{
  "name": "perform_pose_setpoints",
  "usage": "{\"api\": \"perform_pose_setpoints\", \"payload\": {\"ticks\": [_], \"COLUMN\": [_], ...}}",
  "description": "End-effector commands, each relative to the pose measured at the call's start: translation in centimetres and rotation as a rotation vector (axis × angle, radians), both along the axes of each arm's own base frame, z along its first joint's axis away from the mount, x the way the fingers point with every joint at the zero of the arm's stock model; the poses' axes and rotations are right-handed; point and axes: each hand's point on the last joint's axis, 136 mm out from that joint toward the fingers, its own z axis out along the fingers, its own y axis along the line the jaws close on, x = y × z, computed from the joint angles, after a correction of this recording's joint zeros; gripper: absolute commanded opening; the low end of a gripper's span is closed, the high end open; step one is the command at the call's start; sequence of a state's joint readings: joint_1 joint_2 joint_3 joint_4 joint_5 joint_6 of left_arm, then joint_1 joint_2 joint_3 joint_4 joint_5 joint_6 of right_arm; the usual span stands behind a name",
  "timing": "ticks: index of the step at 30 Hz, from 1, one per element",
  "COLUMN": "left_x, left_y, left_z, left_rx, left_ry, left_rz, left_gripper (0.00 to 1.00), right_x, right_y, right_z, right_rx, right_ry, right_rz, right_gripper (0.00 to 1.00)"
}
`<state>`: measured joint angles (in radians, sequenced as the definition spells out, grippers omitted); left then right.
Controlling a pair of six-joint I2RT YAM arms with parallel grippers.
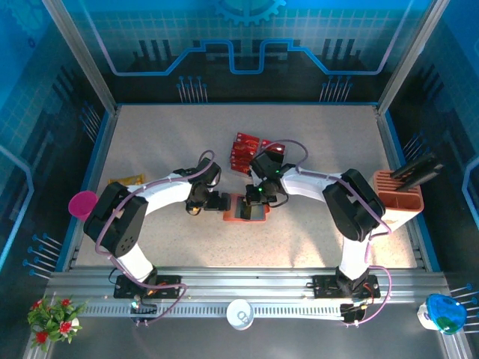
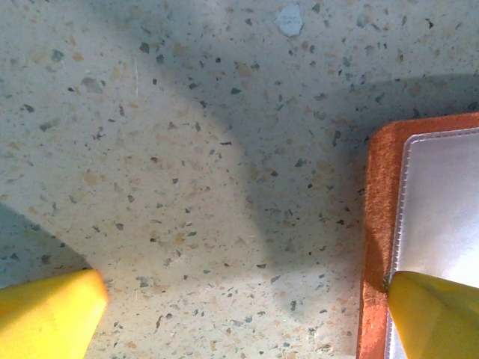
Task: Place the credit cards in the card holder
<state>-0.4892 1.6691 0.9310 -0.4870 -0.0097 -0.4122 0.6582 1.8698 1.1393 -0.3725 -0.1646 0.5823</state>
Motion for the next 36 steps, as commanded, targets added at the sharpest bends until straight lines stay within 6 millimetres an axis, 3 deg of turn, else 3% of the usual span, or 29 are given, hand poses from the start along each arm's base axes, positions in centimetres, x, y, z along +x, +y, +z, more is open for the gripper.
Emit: {"api": "perform_pose_setpoints", "payload": {"ticks": [1, 15, 19, 24, 29, 32, 36], "left_x": [-0.9, -0.5, -0.4, 0.0, 0.8, 1.5, 2.3], "left_y": [0.7, 0.4, 0.3, 0.0, -1.0, -1.8, -2.9], "left_z": [-1.8, -1.1, -0.5, 0.7, 3.3, 4.8, 6.3], "left_rx": [0.044, 0.032, 0.021, -0.003, -0.063, -0.097, -0.124], "left_ry": [0.037, 0.016, 0.001, -0.02, -0.065, -0.087, -0.104], "left_rz": [-0.02, -0.026, -0.025, -0.019, -0.014, -0.013, -0.023], "left_gripper": [0.99, 0.99, 0.99, 0.99, 0.99, 0.99, 0.99], "right_x": [-0.9, -0.8, -0.3, 0.2, 0.2, 0.1, 0.1], "right_y": [1.1, 4.4, 4.2, 2.5, -0.8, -2.7, -3.7], "right_z": [-0.8, -1.0, 0.9, 4.2, 6.1, 5.7, 4.2], "right_rx": [-0.01, 0.01, 0.027, 0.038, -0.006, -0.042, -0.058], "right_ry": [0.023, 0.041, 0.003, -0.071, -0.139, -0.145, -0.113], "right_rz": [0.045, 0.089, 0.083, 0.055, 0.005, -0.028, -0.048], "right_gripper": [0.0, 0.0, 0.0, 0.01, 0.25, 0.39, 0.47]}}
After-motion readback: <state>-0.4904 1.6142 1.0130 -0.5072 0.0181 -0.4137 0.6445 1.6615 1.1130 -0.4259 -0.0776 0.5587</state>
